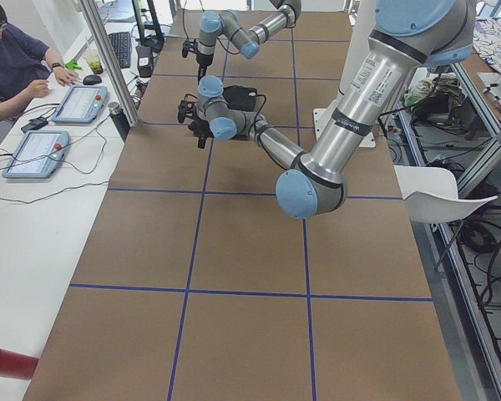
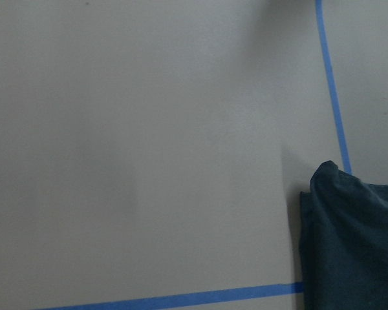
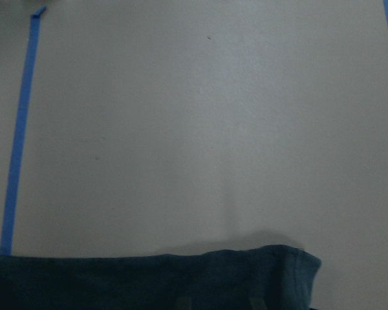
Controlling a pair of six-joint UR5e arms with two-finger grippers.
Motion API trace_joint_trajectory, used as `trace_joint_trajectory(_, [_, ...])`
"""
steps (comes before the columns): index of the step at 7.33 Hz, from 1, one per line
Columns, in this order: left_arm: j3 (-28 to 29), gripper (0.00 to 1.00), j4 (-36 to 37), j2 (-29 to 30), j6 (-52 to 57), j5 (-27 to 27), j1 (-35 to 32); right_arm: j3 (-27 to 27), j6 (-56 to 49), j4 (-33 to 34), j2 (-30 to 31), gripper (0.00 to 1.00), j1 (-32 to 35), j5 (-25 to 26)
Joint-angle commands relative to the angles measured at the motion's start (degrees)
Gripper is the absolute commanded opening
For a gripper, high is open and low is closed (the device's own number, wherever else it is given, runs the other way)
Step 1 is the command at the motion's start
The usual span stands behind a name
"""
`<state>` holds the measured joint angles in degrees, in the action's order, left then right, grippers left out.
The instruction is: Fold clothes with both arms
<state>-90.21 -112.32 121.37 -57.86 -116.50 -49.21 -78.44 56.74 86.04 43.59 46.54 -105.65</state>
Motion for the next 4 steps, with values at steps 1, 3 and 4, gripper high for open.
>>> trace_joint_trajectory(1, [-11.16, 1.0, 15.67, -4.97, 12.72, 0.31, -3.07, -12.98, -9.12, 11.62, 7.26, 1.0, 3.89, -5.16])
trace_joint_trajectory(3, [-17.87, 1.0, 18.7, -13.84, 25.61, -0.13, -8.5, -24.35, -20.21, 21.25, 14.12, 1.0, 8.54, -7.18])
trace_joint_trajectory(4, [-17.81, 1.0, 20.37, -16.14, 33.17, -2.57, -14.27, -25.26, -26.27, 20.75, 17.81, 1.0, 13.09, -12.68])
